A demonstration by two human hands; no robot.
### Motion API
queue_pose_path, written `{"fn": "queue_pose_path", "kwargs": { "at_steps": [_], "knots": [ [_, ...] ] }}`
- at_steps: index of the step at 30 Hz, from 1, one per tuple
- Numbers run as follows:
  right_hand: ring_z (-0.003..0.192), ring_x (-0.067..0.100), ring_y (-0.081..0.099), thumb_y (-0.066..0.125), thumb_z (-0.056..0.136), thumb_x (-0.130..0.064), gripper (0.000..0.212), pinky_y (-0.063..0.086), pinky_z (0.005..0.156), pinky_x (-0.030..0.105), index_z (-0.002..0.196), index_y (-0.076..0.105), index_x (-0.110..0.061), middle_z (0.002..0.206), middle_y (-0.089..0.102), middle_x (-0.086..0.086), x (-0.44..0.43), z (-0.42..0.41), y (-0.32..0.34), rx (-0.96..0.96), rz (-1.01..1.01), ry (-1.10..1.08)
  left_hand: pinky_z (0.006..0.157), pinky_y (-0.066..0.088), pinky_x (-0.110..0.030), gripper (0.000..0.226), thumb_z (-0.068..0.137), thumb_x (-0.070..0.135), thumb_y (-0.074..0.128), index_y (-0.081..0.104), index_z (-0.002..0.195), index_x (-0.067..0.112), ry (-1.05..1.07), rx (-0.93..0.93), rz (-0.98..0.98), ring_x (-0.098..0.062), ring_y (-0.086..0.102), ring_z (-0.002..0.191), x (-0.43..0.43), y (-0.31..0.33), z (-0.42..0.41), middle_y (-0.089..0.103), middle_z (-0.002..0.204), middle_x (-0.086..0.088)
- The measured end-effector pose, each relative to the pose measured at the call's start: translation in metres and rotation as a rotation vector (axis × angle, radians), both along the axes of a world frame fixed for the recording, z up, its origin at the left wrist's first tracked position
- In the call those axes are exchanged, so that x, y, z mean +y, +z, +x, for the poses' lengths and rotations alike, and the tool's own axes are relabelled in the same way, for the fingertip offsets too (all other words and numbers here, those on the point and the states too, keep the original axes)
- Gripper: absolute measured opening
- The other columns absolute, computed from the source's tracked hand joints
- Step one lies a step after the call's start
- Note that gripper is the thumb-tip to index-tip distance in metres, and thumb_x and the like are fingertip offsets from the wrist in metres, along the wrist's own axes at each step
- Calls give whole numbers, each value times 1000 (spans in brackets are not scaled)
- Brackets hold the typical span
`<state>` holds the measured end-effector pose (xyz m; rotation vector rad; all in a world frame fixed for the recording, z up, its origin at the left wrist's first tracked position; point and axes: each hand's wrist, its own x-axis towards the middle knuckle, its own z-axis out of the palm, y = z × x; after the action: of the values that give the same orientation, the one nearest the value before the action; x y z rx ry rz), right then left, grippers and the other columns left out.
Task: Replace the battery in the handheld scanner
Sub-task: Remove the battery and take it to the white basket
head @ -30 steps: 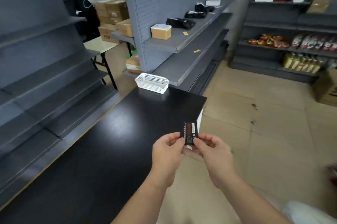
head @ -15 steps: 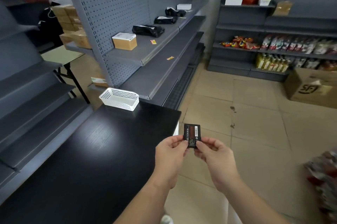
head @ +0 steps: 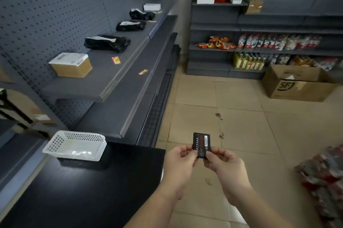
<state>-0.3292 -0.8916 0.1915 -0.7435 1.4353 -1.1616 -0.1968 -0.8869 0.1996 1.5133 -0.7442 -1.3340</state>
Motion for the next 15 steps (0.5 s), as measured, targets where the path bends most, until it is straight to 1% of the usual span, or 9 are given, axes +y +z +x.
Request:
{"fn": "queue_pose_path", "kwargs": {
  "at_steps": [2,5,9,13,15],
  "knots": [
    [79,30,76,73,84,-4,13,59,85,44,96,70,-7,83,78,9,-29,-1,1,-1,6,-28,75,60,-27,15,88,9,68,73,96,21,-22,-15,3,-10,75,79,-34,0,-1,79,85,4],
    [79,29,75,72,85,-3,12,59,82,39,96,69,-6,85,78,11,-67,-4,3,-18,12,-63,80,61,-33,15,88,9,68,72,96,22,-37,-13,18,-15,76,83,-75,-3,-5,79,85,3],
    [74,26,75,72,85,-1,12,59,79,38,95,69,-6,85,78,13,-117,0,1,-36,20,-55,82,62,-34,16,88,9,69,72,99,20,-9,-2,42,-15,76,82,-124,-8,-3,79,88,0],
    [72,23,74,72,85,-1,11,58,72,33,94,68,-7,84,77,12,-173,14,-5,-44,22,37,80,62,-31,16,87,8,69,72,98,19,90,-8,38,-15,75,83,-168,-8,10,78,88,-3],
    [72,22,74,72,85,-1,12,59,72,33,95,68,-6,85,77,13,-203,27,-8,-49,20,121,80,62,-32,16,87,8,69,71,98,19,167,-13,35,-15,75,83,-186,-9,21,78,89,-4]
  ]
}}
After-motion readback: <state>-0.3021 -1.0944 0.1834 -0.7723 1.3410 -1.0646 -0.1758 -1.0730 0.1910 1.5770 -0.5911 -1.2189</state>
